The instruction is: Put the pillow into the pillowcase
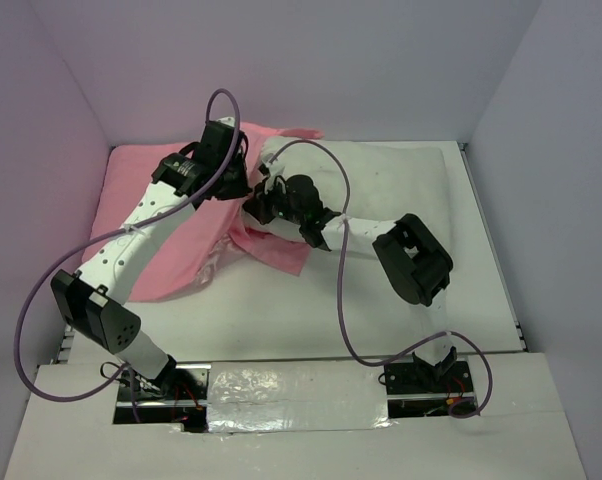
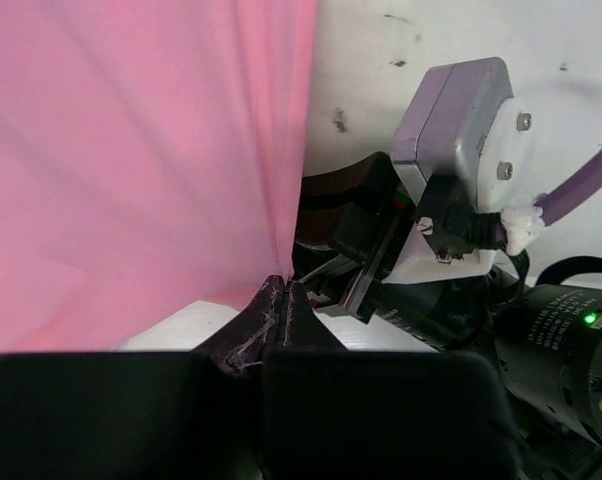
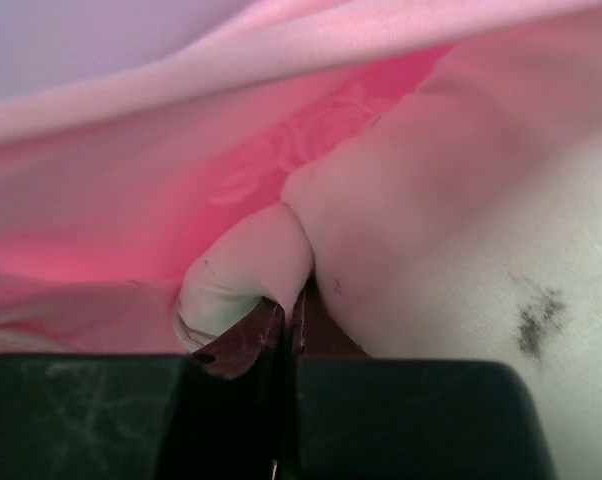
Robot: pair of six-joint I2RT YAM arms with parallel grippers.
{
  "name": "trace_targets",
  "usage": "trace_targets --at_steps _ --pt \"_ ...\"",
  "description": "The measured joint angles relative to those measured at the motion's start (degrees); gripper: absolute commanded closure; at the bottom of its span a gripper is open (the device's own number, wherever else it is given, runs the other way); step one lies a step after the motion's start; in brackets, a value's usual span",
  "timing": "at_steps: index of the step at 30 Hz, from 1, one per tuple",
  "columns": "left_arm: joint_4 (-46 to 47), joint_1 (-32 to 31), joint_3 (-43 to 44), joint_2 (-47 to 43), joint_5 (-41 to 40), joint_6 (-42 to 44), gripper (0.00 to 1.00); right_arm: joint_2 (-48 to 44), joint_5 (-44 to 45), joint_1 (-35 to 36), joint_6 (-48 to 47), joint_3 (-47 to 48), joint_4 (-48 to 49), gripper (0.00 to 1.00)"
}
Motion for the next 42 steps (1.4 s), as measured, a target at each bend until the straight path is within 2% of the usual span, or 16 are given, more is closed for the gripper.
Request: trace_targets --at_steps 11,12,13,16,19,21,22,25,28,30,31,33,34,35,41,42 --pt "3.2 -0.7 1.4 2.1 4.9 -0.7 1.0 0.1 -2.0 0.8 22.6 -1.0 7.5 1.0" --pt "3.2 -0.8 1.4 2.1 4.9 -0.7 1.0 0.2 -1.8 0.8 23.8 -1.0 7.6 0.94" --pt "3.3 -0.8 1.3 2.1 4.9 -0.7 1.0 0.2 -1.7 0.8 24.8 -1.0 7.5 0.79" --pt "3.3 -0.9 1.2 2.1 4.7 -0.9 1.0 0.1 -2.4 0.4 26.0 -2.0 7.7 0.63" --pt "3.1 -1.1 0.2 2.1 4.2 -1.5 0.94 -2.5 -3.4 -0.2 27.1 -7.2 7.1 0.48" --pt "2.4 -1.3 -0.3 2.1 3.9 -1.9 0.93 -6.3 -4.0 -1.0 28.4 -12.0 6.1 0.43" --pt "2.0 -1.4 -0.3 2.1 3.8 -1.9 0.92 -9.0 -4.2 -1.6 28.7 -14.6 5.4 0.36" --pt "1.4 -1.6 -0.3 2.1 2.8 -1.9 0.88 -18.5 -3.4 -3.2 28.9 -19.8 1.5 0.26" --pt "1.4 -1.6 -0.3 2.1 2.6 -1.8 0.85 -26.6 -1.9 -4.3 27.9 -21.3 -1.6 0.23" --pt "1.4 -1.6 -0.3 2.1 2.5 -1.6 0.79 -30.7 -1.4 -5.0 26.7 -21.3 -3.5 0.22" --pt "1.3 -1.6 -0.3 2.1 2.5 -1.5 0.63 -32.1 -1.3 -5.4 26.1 -21.3 -4.5 0.22" --pt "1.3 -1.7 -0.3 2.1 2.5 -0.3 0.39 -34.0 -1.2 -6.8 23.8 -21.3 -6.8 0.21" --pt "1.3 -1.7 -0.3 2.1 2.5 -0.2 0.13 -34.5 -1.2 -7.9 22.2 -21.1 -8.5 0.21" --pt "1.2 -1.7 -0.3 2.1 2.4 0.4 0.02 -34.6 -0.9 -9.1 20.1 -20.7 -10.7 0.21" --pt "-0.6 -1.6 4.3 4.2 2.0 1.7 0.01 -34.5 2.1 -15.9 8.3 -15.8 -22.4 0.19" --pt "-0.7 -1.4 6.1 5.3 1.8 2.5 0.01 -34.5 2.1 -16.8 6.5 -14.8 -23.8 0.16"
